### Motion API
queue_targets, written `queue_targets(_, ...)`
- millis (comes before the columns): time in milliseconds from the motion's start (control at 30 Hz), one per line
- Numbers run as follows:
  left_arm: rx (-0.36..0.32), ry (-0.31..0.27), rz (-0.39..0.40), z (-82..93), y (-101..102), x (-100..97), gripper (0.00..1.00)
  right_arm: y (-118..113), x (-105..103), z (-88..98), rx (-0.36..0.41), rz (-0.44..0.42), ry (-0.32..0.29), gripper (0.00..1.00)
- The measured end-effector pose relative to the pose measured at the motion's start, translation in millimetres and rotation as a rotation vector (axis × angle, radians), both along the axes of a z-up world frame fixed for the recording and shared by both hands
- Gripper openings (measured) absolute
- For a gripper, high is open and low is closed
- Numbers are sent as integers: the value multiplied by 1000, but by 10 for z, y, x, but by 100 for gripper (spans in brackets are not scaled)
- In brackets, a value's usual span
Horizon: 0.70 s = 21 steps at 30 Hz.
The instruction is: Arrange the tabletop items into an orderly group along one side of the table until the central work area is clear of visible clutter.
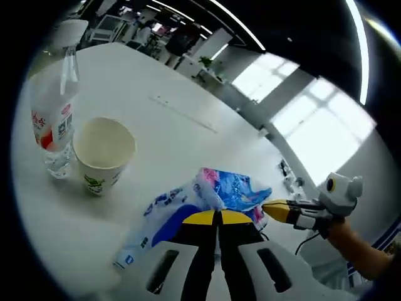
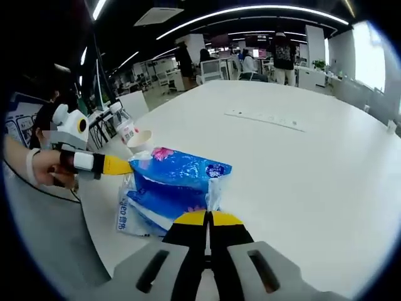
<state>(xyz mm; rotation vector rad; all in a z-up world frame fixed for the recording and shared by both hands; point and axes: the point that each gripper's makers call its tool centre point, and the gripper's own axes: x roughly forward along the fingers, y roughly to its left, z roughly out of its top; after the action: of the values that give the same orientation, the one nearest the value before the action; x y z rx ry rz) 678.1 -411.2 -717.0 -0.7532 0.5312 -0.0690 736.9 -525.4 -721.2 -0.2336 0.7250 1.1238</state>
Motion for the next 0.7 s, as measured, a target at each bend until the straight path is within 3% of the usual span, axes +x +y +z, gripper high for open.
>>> queue_targets(700,-26,-33,-94,33,-467,377,0,-527,251,73,-9,-133,-14,0)
